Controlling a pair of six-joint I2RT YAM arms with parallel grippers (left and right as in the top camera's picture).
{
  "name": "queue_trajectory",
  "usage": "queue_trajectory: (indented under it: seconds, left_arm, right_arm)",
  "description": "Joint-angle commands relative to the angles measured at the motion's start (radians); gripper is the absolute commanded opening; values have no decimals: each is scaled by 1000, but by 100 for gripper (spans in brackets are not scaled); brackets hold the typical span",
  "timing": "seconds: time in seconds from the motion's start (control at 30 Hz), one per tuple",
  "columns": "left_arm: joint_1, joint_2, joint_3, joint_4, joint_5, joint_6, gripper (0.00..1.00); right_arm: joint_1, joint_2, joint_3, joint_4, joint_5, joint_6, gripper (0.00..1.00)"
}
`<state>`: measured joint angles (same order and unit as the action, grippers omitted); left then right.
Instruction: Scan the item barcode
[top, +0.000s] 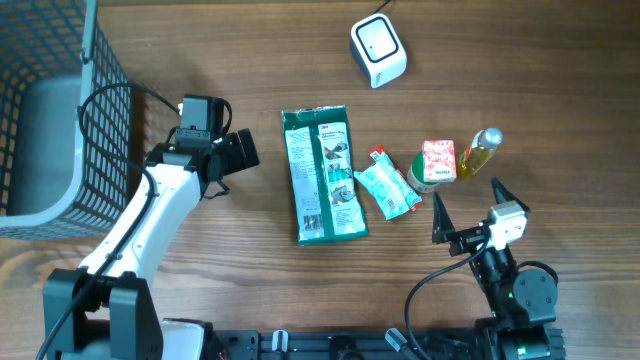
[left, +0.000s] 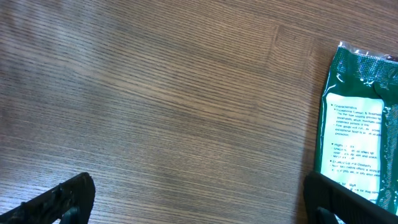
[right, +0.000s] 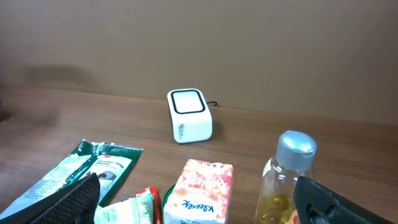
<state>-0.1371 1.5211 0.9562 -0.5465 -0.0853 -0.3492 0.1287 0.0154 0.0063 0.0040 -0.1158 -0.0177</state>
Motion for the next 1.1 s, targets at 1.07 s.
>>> queue_trajectory:
  seconds: [1.07]
  left_arm:
    - [5,-1,9,0,-13,4,100]
  right_arm:
    - [-6,-12,-1,2,3,-35,100]
